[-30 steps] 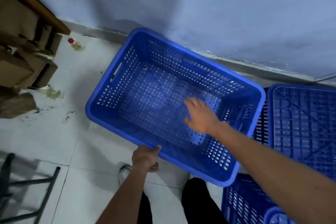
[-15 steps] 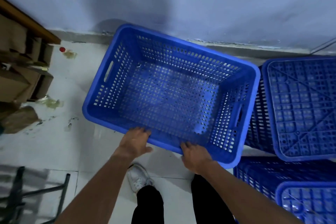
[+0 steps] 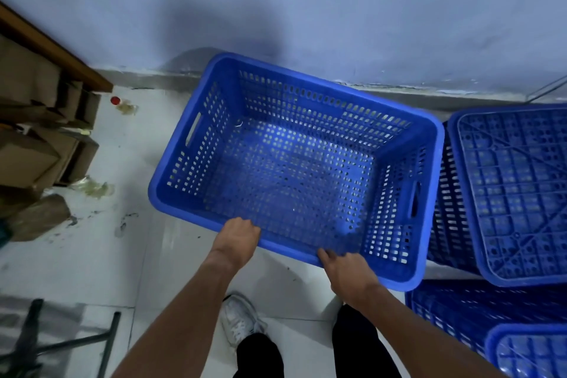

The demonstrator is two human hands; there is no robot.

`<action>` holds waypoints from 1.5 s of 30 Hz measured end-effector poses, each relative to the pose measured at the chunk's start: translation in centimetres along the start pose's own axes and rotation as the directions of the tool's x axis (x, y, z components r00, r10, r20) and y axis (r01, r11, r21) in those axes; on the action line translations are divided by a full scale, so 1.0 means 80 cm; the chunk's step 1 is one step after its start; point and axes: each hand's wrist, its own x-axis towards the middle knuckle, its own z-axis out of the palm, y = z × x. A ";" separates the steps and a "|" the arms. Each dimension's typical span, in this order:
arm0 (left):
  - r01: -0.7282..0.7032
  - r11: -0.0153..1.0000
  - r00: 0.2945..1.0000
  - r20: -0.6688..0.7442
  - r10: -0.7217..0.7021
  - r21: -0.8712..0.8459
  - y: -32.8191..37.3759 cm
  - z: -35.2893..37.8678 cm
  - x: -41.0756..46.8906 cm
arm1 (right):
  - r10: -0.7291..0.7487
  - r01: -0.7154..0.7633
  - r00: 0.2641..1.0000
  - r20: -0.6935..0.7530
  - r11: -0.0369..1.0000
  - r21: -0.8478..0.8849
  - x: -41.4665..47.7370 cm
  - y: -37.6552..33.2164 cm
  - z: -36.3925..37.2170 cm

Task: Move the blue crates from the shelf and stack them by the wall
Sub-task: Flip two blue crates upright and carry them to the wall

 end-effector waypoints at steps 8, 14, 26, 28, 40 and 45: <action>0.085 0.994 0.994 0.062 -0.090 0.074 -0.019 0.006 0.002 | -0.064 0.057 0.993 -0.103 0.996 -0.067 0.028 0.008 -0.028; 0.183 0.983 0.982 0.041 -0.183 0.013 -0.053 -0.003 0.012 | -0.168 0.138 0.971 -0.169 0.974 -0.180 0.065 0.018 -0.078; 0.233 0.972 0.973 0.010 -0.233 -0.020 -0.080 0.002 0.049 | -0.147 0.117 0.970 -0.192 0.980 -0.159 0.114 0.026 -0.084; 0.233 0.972 0.972 0.000 -0.233 -0.027 -0.080 0.006 0.055 | -0.149 0.108 0.970 -0.192 0.972 -0.207 0.120 0.027 -0.078; 0.234 0.956 0.972 0.072 -0.225 -0.177 -0.094 0.003 0.057 | -0.038 0.006 0.992 -0.119 0.966 -0.258 0.122 0.014 -0.084; 0.258 0.937 0.966 0.055 -0.253 -0.234 -0.096 -0.014 0.018 | 0.051 -0.067 0.993 -0.107 0.986 -0.150 0.079 0.009 -0.094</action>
